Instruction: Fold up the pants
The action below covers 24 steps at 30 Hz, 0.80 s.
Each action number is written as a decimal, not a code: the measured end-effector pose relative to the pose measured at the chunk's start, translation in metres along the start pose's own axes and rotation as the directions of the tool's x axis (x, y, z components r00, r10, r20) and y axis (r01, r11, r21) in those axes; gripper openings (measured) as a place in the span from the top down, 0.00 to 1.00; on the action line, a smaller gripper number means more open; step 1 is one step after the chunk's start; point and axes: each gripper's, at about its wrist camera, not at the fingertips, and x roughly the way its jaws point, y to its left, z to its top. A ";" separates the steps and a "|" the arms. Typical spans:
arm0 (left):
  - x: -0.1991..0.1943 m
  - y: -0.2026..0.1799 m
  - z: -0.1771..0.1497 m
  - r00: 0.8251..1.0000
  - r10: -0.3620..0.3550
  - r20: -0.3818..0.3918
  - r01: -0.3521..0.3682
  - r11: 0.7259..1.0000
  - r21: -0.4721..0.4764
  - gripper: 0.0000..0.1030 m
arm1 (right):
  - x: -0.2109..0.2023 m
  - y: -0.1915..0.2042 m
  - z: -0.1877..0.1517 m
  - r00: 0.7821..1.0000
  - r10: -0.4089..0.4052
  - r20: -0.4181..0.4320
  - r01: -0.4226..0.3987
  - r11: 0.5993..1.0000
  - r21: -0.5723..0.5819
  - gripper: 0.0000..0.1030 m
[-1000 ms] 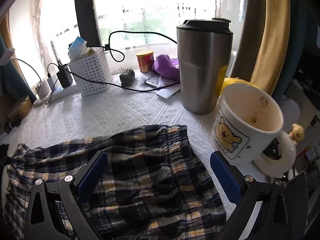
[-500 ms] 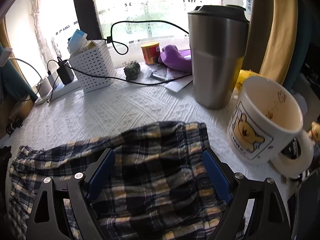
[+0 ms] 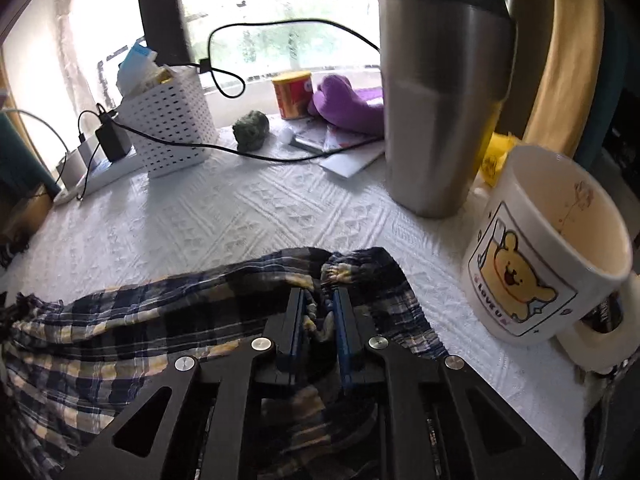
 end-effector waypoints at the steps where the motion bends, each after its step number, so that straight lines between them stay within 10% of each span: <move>1: -0.007 0.004 0.001 0.999 0.019 0.028 -0.018 1.000 -0.018 0.97 | -0.004 0.003 0.001 1.000 0.001 0.014 0.000 1.000 -0.011 0.92; 16: -0.041 0.038 0.033 0.984 0.055 0.169 -0.041 0.995 -0.087 0.97 | -0.040 0.017 0.023 0.990 -0.030 0.135 0.036 0.998 -0.043 0.93; 24: 0.004 0.060 0.041 0.998 0.052 0.025 -0.047 0.985 -0.164 0.91 | -0.023 0.009 0.013 0.997 -0.053 0.053 0.054 0.998 -0.028 0.92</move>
